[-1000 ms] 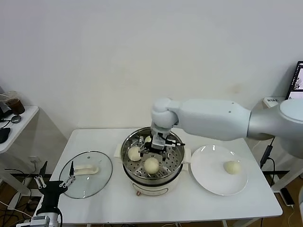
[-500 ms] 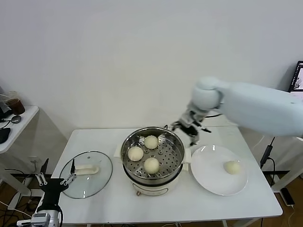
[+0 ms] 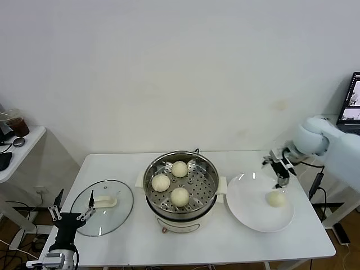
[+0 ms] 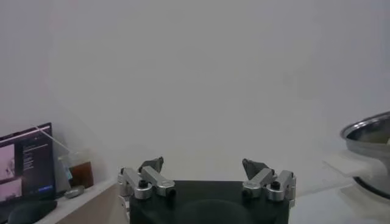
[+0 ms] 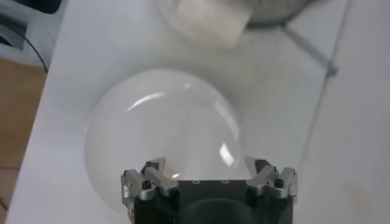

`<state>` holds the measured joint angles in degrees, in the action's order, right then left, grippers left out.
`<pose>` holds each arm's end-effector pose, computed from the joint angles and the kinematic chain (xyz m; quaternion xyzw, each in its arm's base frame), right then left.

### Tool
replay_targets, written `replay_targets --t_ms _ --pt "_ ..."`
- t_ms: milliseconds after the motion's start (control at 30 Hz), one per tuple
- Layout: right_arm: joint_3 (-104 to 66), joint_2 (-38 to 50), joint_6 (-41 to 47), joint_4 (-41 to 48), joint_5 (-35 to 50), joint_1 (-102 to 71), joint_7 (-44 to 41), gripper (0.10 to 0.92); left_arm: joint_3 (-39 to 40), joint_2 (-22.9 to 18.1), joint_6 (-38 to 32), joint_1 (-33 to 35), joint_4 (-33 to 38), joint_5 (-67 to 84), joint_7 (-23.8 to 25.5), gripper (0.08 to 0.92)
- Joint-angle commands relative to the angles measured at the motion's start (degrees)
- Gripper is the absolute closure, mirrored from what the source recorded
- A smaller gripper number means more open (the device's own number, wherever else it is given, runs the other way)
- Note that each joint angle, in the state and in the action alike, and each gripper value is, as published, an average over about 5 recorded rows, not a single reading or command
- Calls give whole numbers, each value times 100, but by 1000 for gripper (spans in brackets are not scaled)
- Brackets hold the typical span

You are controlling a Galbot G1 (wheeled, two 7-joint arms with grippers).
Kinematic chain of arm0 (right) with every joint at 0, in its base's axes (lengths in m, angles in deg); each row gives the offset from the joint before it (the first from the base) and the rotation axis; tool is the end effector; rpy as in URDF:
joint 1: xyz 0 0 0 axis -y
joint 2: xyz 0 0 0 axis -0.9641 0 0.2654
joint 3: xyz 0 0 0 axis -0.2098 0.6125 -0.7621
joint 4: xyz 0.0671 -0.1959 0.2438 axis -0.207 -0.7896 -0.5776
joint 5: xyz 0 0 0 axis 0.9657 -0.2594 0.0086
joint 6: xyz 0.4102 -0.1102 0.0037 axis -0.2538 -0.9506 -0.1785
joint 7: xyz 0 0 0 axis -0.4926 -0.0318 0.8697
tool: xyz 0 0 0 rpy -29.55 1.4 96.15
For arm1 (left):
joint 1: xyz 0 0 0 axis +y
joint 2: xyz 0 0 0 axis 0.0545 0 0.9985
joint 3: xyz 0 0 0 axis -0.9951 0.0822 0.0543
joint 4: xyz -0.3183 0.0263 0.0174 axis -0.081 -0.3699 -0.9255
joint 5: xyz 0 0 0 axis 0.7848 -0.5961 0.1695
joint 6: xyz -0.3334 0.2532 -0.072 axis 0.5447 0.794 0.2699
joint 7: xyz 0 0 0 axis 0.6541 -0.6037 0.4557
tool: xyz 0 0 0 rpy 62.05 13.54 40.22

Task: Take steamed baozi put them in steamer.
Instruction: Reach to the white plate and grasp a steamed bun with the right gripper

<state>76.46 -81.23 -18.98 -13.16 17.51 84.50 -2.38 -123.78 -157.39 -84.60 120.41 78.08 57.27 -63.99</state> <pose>0.5386 -0.1343 -0.1206 0.4961 -0.5042 0.5945 0.3826 0.2516 0.1249 -0.3131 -0.0617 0.9848 0.1559 0.0446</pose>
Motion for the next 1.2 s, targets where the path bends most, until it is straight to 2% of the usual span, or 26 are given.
replay_targets --t_ms 33,500,867,967,1200 --pt "-1726 186 -239 780 -847 -2012 112 203 -3 14 -5 33 -33 -35 -1 177" --pt "-2050 -788 -437 1663 -1222 -2375 258 203 -75 16 18 67 -15 -36 1 177" --pt "-2117 -1158 -349 2013 -1466 -2348 321 208 -117 -17 13 83 -19 -27 -8 177" --pt "-2117 -1174 -305 2029 -1488 -2341 317 241 -120 -21 11 85 -20 -26 -10 177" --pt "-2090 -1158 -193 1944 -1424 -2304 259 421 -136 -16 10 78 -14 -17 -14 177"
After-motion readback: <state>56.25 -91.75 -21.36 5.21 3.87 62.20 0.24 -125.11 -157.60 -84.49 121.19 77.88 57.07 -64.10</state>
